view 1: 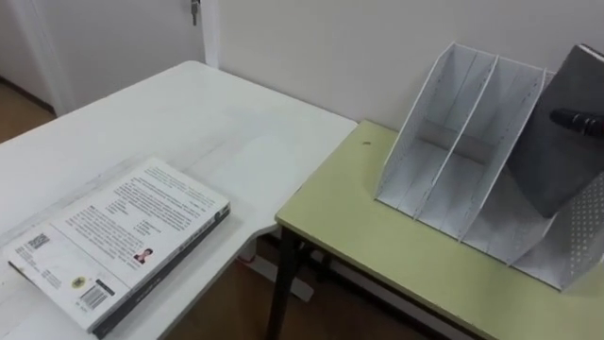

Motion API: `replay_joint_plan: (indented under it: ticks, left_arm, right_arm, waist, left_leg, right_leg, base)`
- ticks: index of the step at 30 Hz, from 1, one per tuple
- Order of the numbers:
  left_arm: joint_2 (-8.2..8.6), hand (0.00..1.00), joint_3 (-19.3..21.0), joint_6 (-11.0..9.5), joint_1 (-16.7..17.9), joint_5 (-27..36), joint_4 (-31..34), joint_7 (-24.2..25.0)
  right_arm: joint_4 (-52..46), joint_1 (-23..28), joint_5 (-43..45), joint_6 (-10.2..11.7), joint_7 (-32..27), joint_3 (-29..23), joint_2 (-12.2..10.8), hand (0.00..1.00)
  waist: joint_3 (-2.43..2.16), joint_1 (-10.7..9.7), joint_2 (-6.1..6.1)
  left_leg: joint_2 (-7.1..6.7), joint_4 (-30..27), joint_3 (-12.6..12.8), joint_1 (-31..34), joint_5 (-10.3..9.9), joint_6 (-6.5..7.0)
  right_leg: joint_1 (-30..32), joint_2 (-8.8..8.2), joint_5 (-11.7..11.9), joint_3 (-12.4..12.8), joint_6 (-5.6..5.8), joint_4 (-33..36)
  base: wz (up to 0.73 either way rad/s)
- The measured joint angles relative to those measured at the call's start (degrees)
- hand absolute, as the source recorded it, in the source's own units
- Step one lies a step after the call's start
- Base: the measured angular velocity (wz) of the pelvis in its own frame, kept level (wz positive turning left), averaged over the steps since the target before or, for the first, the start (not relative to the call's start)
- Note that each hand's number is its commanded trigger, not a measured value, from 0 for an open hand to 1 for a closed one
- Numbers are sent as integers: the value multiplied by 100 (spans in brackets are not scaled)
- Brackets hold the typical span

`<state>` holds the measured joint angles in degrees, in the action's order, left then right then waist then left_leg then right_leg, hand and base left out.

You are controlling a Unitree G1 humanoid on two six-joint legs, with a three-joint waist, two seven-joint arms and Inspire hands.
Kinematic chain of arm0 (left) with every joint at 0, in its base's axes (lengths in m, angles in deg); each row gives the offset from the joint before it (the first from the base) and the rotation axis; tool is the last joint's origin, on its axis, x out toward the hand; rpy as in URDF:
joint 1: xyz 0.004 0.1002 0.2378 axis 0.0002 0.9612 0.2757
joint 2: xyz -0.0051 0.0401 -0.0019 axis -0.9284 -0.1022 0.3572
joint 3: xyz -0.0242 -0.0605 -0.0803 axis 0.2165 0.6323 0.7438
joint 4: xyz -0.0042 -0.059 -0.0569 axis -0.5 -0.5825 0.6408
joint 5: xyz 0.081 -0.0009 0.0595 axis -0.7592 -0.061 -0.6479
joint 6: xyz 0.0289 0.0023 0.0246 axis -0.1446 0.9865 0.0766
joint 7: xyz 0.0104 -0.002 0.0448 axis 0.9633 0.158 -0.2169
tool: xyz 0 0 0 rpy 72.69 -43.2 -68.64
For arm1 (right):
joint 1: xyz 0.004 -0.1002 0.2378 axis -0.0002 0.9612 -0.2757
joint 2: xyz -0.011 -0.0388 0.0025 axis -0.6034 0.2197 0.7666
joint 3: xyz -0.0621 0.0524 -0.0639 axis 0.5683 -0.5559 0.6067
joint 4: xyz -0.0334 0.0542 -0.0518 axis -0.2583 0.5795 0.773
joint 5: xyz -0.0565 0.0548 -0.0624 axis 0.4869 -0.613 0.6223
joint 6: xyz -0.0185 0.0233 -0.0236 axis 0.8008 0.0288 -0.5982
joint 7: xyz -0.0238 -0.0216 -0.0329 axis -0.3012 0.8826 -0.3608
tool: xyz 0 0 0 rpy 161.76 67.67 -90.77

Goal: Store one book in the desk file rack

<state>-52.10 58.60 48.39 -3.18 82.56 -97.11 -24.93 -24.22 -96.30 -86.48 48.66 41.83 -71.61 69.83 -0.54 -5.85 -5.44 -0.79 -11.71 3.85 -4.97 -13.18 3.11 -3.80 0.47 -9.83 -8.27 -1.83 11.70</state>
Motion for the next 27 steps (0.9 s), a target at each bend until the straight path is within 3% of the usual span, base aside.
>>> replay_joint_plan:
  ticks: [3,6,13,19,27]
  left_arm:
    - [-1,0,69,26,-8,9,-83,64]
    - [-8,0,82,61,-8,8,-86,92]
    - [-29,0,114,62,-8,1,-135,94]
    - [-73,0,118,35,-35,4,-181,97]
    - [-92,0,111,-75,-111,18,-392,196]
  right_arm:
    - [0,-7,10,-66,355,7,25,0]
    - [-1,-30,120,-171,767,27,190,0]
    - [-2,-224,479,-175,1524,38,338,0]
    - [-2,-224,861,-175,2076,37,364,0]
    - [-18,-226,1496,-172,2480,34,365,0]
  waist:
    - [-4,-29,-15]
    - [-11,-40,-29]
    - [-37,-56,-110]
    - [-28,-55,-186]
    - [-24,-84,-182]
  left_leg:
    - [6,-2,30,-12,2,-2]
    - [6,3,65,-24,2,-1]
    - [13,0,63,-70,4,-3]
    - [11,4,62,-62,4,-4]
    - [15,11,60,-64,4,-4]
  right_leg:
    - [9,7,-1,24,-1,1]
    - [13,-10,-1,31,-1,1]
    - [-21,-10,0,38,-2,-3]
    - [-18,8,0,38,-3,-3]
    - [-2,-18,0,32,-3,-9]
  base:
    - [-5]
    - [-3]
    - [0]
    - [0]
    - [0]
